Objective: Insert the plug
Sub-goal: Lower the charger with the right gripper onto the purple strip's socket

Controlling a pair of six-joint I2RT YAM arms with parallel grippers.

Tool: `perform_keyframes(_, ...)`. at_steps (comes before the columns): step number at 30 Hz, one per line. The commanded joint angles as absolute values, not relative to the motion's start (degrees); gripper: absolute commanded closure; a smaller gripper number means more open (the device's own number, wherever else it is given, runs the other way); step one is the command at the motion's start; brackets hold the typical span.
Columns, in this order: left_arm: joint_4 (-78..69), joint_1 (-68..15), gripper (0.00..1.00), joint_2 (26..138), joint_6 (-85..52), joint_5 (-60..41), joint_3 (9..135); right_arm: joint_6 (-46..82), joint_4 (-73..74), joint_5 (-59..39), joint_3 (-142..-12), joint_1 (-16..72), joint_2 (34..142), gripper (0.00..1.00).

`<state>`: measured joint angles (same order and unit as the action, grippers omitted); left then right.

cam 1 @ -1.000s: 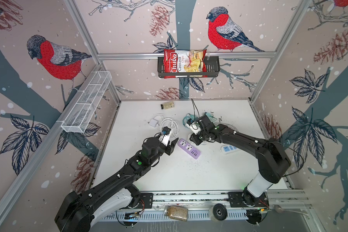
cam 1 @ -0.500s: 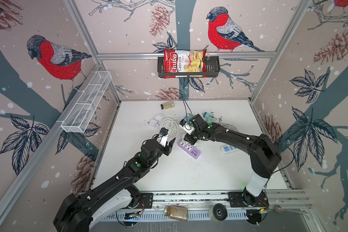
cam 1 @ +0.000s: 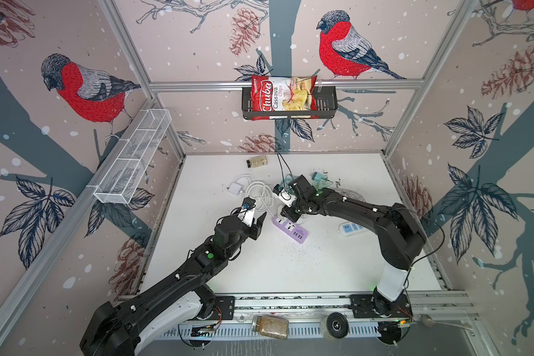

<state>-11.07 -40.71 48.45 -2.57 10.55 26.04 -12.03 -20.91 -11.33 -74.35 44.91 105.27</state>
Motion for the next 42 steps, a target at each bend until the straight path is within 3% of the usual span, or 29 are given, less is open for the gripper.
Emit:
perform_keyframes(1, -11.2, -40.8, 0.42, 48.3, -2.6, 11.0, 26.0, -13.0, -21.7, -12.1, -74.6, 44.8, 106.2, 0.94)
perform_keyframes(17, -13.9, -40.7, 0.4, 45.4, -2.8, 18.8, 23.4, -9.0, -25.7, -2.6, -75.7, 49.0, 110.1, 0.96)
perform_keyframes(24, -12.5, -40.7, 0.32, 44.7, -3.6, 22.5, 24.1, -5.6, -24.2, -1.8, -73.6, 49.7, 110.3, 0.95)
perform_keyframes(27, -11.4, -40.7, 0.31, 46.1, -4.7, 27.1, 24.8, -4.4, -24.0, -1.7, -73.4, 49.7, 110.3, 0.89)
perform_keyframes(31, -10.6, -40.1, 0.29, 47.7, -6.2, 32.7, 25.8, -3.9, -24.2, -1.6, -73.6, 49.8, 109.2, 0.73)
perform_keyframes(36, -9.4, -37.5, 0.27, 50.4, -7.6, 30.5, 27.9, -4.0, -23.8, -1.9, -74.2, 49.8, 106.8, 0.51)
perform_keyframes(42, -5.9, -32.7, 0.27, 53.9, -10.9, 28.6, 30.5, -3.9, -22.5, -2.8, -75.0, 49.7, 104.6, 0.37)
